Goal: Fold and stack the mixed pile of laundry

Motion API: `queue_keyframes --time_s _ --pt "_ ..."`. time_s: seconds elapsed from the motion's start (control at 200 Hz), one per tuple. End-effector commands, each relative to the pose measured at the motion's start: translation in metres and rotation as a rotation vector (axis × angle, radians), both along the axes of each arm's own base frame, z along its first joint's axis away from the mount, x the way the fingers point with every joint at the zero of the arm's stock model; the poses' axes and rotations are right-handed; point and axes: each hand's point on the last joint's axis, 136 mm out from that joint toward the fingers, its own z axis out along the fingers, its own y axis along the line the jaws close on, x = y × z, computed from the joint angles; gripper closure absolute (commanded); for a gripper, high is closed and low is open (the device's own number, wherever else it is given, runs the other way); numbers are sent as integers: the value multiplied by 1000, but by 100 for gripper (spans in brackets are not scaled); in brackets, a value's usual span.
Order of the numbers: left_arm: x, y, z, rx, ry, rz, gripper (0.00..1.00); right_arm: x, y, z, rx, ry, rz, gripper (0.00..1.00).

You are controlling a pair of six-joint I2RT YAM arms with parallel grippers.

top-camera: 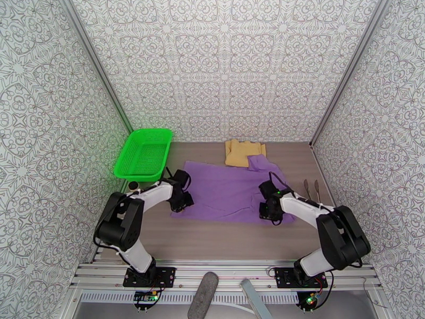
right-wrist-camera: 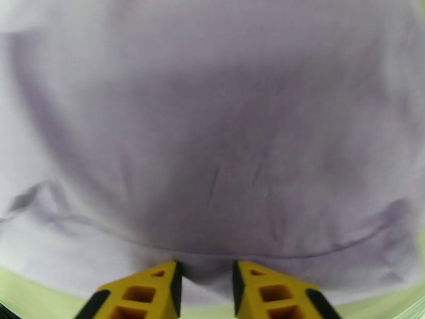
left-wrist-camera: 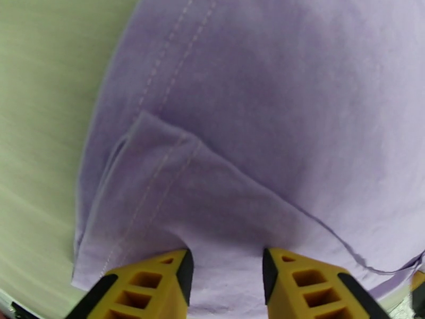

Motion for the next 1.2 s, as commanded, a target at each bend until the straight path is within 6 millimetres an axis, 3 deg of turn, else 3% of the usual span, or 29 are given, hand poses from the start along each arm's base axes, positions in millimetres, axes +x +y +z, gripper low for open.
queue_keyframes --time_s 0.0,0.365,0.515,0.655,0.905,1.195 --pt "-57 1 -41 -2 168 43 56 -4 11 -16 42 -16 -56 70" --pt "-133 13 -53 15 257 71 55 -75 11 -42 -60 61 -41 66" --pt "-160 26 -48 36 266 92 54 -102 6 -36 -95 66 -42 65" --pt "-179 44 -34 79 263 111 51 -114 5 -26 -66 48 -73 64" --pt "-178 46 -17 -8 188 152 48 -122 -1 -10 9 -10 -155 63" --pt "-163 55 1 31 154 134 42 -116 -3 0 25 -58 -181 58"
